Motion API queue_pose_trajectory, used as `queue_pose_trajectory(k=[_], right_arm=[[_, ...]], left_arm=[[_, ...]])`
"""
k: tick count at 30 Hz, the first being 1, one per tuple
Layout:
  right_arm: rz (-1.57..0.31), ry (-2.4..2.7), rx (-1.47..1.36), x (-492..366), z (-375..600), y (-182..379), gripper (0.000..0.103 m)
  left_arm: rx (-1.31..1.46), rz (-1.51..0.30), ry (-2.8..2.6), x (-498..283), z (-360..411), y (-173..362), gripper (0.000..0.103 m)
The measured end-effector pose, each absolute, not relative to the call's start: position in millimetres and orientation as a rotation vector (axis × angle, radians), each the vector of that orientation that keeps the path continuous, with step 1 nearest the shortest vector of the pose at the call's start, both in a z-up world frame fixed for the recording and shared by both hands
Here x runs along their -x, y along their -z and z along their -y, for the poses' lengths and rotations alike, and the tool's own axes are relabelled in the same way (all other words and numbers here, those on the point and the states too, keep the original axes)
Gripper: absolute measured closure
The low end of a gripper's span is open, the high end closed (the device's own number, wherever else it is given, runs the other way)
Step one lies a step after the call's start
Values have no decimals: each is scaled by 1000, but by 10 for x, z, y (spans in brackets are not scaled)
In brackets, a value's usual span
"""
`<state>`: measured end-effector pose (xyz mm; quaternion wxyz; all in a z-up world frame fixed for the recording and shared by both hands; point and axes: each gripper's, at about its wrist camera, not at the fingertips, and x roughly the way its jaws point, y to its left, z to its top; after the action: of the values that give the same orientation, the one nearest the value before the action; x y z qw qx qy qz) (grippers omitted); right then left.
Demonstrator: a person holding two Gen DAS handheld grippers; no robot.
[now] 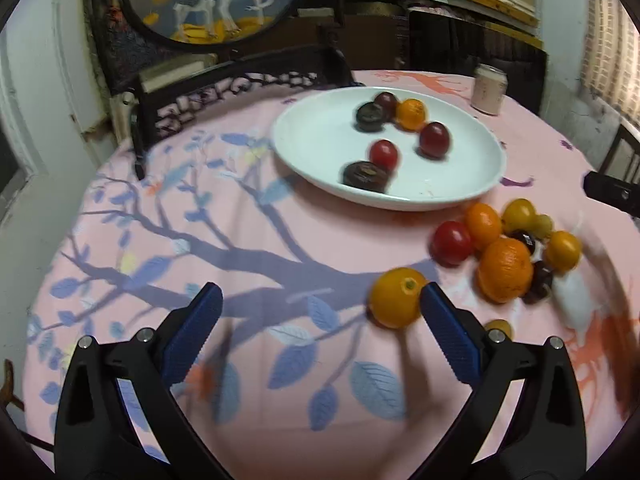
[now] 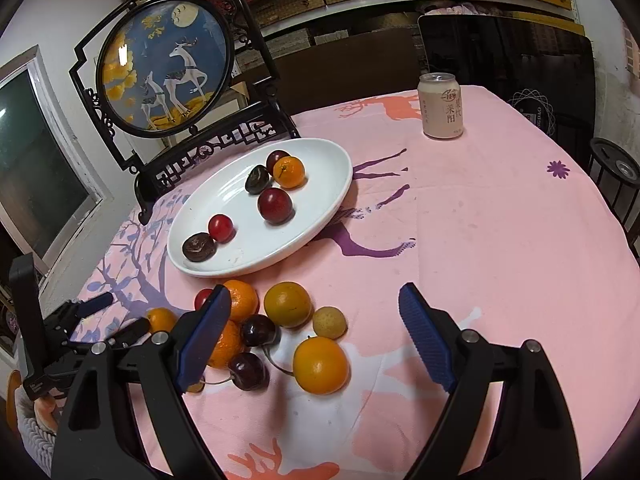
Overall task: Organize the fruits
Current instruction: 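Withdraw both tools from the plate and close the left tool on a yellow orange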
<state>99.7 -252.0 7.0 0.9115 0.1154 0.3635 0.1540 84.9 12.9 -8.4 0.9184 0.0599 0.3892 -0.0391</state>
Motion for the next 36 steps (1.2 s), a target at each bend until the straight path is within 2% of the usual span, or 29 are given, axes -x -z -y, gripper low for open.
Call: queue_pose_trajectory(k=[5,11,13,15,20,24,26,33,36], right_arm=[[-751,-319,-237,-991,2512,-70,17],[-754,-321,-218,-982,2479,-55,17],[-755,-320,-212,-986,2468,-51,17],[-757,-321,-205,-989,2460,-47,17],[-767,-326,-189,-997,2433,-31,17],[-778,-331,-190,-1008,2424,-12,17],[-783,-334,-190,-1009,2424,-8,17],[-828,-351,-196,-952,2468,63,17],[-863,-349,-183,-916,2477,157,26]], left_arm=[[-286,-750,77,-756,170,162,2],[-303,-772,140,-799,271,244,4],[-309,-782,167,-804,305,265,11],[-300,-784,201,-801,333,265,23],[-255,-808,256,-827,330,283,37],[-241,-817,303,-803,367,288,57],[-254,-813,303,-793,396,293,63],[-212,-835,193,-907,167,257,64],[-182,-843,155,-957,64,247,64]])
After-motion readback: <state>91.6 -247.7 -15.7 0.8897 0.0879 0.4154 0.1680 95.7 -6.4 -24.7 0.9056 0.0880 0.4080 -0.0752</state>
